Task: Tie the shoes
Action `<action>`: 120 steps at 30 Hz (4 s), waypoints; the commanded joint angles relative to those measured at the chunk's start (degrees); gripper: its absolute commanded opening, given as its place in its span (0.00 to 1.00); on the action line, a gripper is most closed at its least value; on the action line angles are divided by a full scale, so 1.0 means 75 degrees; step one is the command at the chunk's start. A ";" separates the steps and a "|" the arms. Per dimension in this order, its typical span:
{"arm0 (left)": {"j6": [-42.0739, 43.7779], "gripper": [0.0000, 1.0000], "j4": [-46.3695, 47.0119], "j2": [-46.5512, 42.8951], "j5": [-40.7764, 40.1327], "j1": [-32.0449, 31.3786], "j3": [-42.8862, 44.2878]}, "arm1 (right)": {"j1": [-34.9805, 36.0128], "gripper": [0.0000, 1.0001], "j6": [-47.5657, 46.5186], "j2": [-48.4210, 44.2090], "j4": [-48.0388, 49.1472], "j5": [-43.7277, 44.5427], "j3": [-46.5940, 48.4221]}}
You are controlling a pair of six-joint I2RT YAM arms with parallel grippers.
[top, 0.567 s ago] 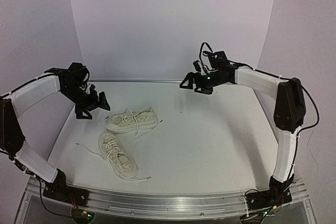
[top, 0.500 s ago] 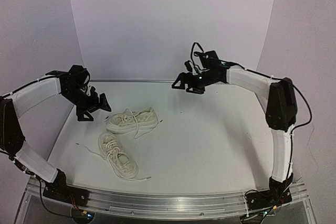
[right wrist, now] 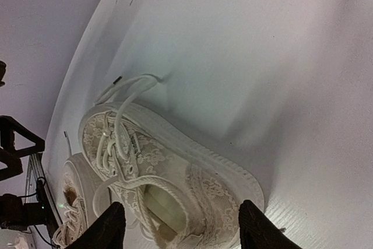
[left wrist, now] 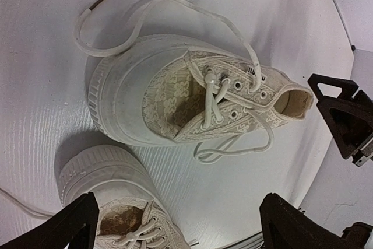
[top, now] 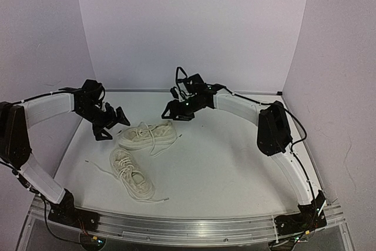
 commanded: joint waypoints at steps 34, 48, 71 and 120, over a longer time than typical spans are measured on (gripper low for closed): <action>0.1534 0.93 0.0347 0.2560 0.0312 -0.2696 0.2803 | -0.1705 0.00 0.2581 -0.6504 0.0340 0.3566 -0.7646; 0.1366 0.69 0.2089 0.4316 -0.1172 -0.4963 0.4050 | -0.1764 0.00 0.3902 -0.7537 0.0624 0.3755 -0.8155; 0.2989 0.66 0.2743 0.6412 -0.2830 -0.6004 0.5999 | -0.1764 0.00 0.4142 -0.6923 0.0986 0.3451 -0.8029; 0.2334 0.72 0.0396 0.4227 -0.1873 -0.4786 0.3978 | -0.1225 0.28 0.3050 -0.9052 0.1225 0.0050 -1.1849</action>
